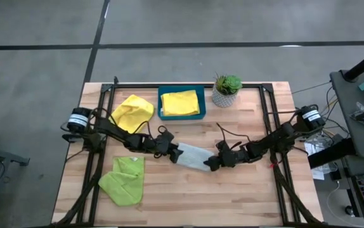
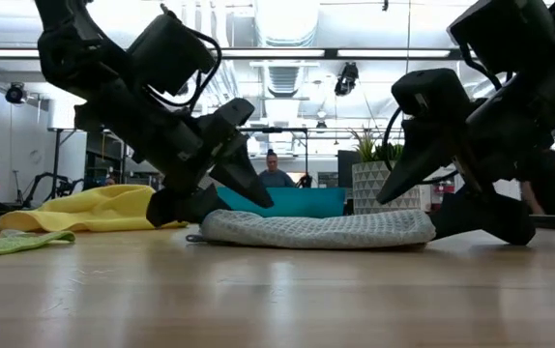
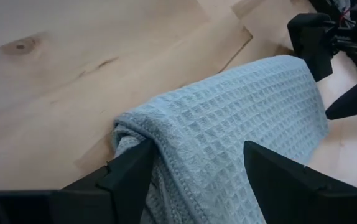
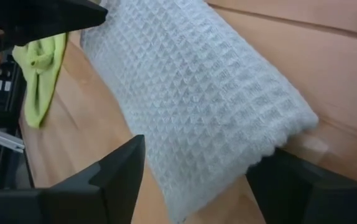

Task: Fold microfiber towels
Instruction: Stack the folded gray microfiber cloth on top of the yellow microfiber cloth

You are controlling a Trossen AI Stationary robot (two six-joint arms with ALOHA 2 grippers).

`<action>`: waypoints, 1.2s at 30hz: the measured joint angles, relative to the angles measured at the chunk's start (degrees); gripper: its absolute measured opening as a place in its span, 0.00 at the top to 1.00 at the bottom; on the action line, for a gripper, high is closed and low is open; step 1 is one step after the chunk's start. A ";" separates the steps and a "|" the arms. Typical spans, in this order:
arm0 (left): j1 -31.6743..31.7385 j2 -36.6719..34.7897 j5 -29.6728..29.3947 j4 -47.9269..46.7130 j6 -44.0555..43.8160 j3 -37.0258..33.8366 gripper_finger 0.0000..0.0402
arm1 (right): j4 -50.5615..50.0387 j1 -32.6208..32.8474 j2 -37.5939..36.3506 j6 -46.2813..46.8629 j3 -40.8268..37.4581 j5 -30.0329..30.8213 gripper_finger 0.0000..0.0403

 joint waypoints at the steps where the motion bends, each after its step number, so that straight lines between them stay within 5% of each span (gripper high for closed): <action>1: 0.00 0.30 0.11 0.10 0.02 0.17 0.41 | -0.01 -0.04 0.16 -0.18 0.07 0.22 0.38; 6: 0.00 1.22 -0.03 1.01 1.34 0.47 0.51 | -0.02 -0.24 0.07 -0.27 0.21 1.03 0.39; 19: 0.00 1.35 0.29 0.69 1.53 0.16 0.97 | -0.03 -0.35 0.16 -2.44 0.57 2.28 0.41; 22: 0.00 1.33 0.29 0.71 1.72 0.16 0.98 | -0.02 -0.35 0.20 -3.43 0.57 2.29 0.52; 27: 0.00 1.35 0.29 0.92 2.10 0.14 0.97 | 0.51 -0.35 0.38 -6.84 0.57 2.48 0.91; 36: -0.04 0.25 -1.23 2.06 6.21 0.03 0.97 | 0.03 -1.08 -0.27 -11.17 1.74 3.10 0.94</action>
